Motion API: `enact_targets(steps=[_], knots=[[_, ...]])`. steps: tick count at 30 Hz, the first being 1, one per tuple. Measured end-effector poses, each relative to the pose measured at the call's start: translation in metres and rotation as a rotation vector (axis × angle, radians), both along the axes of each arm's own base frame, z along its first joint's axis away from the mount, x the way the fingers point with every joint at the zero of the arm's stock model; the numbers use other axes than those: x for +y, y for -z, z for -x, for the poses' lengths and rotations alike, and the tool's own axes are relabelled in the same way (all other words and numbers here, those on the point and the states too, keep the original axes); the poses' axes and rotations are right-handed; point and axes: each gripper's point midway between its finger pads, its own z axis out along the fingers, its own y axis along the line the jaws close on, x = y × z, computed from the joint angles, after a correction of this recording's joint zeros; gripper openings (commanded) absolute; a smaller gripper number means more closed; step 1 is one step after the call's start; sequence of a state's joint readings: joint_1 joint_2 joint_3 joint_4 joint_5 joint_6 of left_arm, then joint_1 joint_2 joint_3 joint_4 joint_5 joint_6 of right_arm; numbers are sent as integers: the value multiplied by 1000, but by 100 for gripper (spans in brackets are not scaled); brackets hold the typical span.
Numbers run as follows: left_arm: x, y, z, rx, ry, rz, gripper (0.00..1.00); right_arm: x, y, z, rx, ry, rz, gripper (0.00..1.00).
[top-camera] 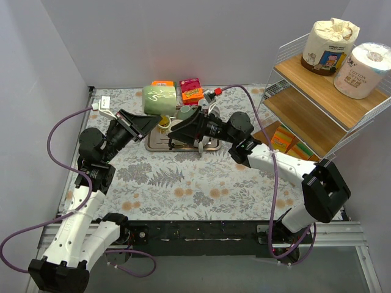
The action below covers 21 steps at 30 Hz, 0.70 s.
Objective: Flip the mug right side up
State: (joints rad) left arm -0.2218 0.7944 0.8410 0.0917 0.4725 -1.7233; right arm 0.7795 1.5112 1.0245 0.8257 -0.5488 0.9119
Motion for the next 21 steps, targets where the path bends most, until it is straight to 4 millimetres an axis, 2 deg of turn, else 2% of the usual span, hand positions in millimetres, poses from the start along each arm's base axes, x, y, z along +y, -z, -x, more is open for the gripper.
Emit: enact_targets(steps=[3,7,13,15,16,17,21], knots=[[-1,-3,2,-4,12,11,0,3,-9,10,-17,-25,-32,84],[-3,-1,4,-6,26,22,0,6,-16,16,-15,-40,-59,83],[-3,13,7,8,34,17,0,8,-21,10,21,-27,-104,83],[-4,18,9,4,41,14,0,13,-17,4,69,-19,-109,79],[-4,18,9,3,42,14,0,13,-17,3,71,-19,-109,70],[-4,19,9,0,44,14,0,14,-15,3,80,-17,-109,66],[-4,22,12,-21,49,14,0,18,-15,-1,114,-11,-114,57]])
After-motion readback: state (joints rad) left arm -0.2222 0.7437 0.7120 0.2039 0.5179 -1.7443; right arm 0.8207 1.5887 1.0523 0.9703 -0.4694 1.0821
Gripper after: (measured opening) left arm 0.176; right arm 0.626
